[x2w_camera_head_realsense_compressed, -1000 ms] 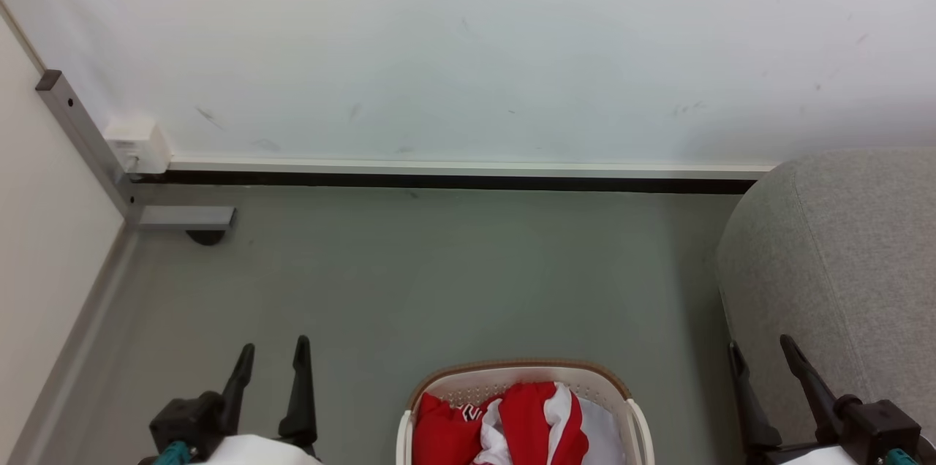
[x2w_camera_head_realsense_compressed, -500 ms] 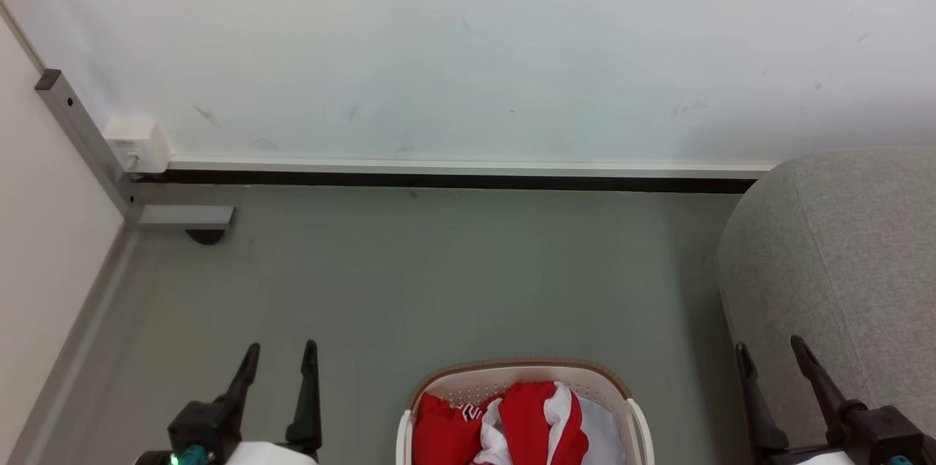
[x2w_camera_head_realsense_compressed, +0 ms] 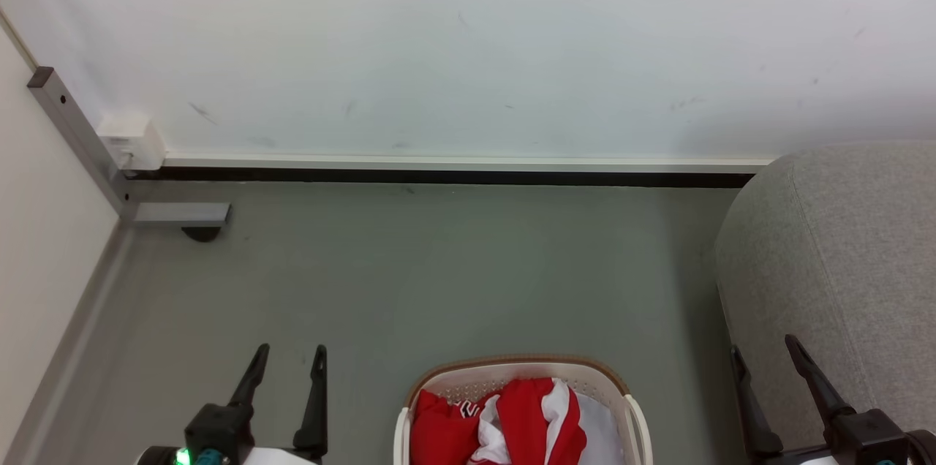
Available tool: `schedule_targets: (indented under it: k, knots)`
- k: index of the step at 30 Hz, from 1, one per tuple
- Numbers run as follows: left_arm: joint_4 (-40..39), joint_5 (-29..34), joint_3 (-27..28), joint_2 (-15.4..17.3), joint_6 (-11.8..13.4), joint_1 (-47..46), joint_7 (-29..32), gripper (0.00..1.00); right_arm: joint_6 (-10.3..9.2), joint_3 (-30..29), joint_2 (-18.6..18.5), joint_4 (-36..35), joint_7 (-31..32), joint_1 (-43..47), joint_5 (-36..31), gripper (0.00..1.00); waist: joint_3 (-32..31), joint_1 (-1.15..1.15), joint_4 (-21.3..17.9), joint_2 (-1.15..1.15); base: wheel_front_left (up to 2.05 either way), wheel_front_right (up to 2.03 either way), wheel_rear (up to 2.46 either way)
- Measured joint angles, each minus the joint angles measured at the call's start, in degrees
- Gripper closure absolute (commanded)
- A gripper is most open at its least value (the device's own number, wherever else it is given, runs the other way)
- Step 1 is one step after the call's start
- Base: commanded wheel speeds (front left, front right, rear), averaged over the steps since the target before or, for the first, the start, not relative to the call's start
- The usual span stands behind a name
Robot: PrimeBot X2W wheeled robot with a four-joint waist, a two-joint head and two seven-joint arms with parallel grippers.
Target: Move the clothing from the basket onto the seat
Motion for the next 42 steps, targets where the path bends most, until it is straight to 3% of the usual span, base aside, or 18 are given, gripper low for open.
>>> schedule_targets:
  k: [14,22,33,42]
  knots:
    - [0.04,0.59,-0.15,0.00,-0.44,-1.65,0.00,0.00,0.00,-0.23,0.29,-0.68,0.00,-1.46,0.11,0.00,3.09,0.00,-0.75,0.00,0.00,0.00,0.00]
    - [2.64,2.58,-4.60,0.01,-2.57,-8.10,0.00,0.00,0.00,-1.08,0.27,-2.36,-0.01,-5.24,0.51,0.00,8.94,0.00,-1.39,0.00,0.00,0.00,0.00]
    - [20.31,7.70,-13.37,0.08,-4.66,-22.16,0.51,0.00,0.00,0.64,1.09,-3.83,-0.02,-13.25,1.15,0.00,19.92,0.01,-3.91,0.00,0.00,0.00,0.00]
    - [33.34,13.14,-22.02,-0.02,-5.73,-32.68,10.55,0.00,0.00,2.08,1.67,-4.97,-0.02,-17.91,2.82,0.00,28.16,0.01,-7.71,0.00,0.00,0.00,0.00]
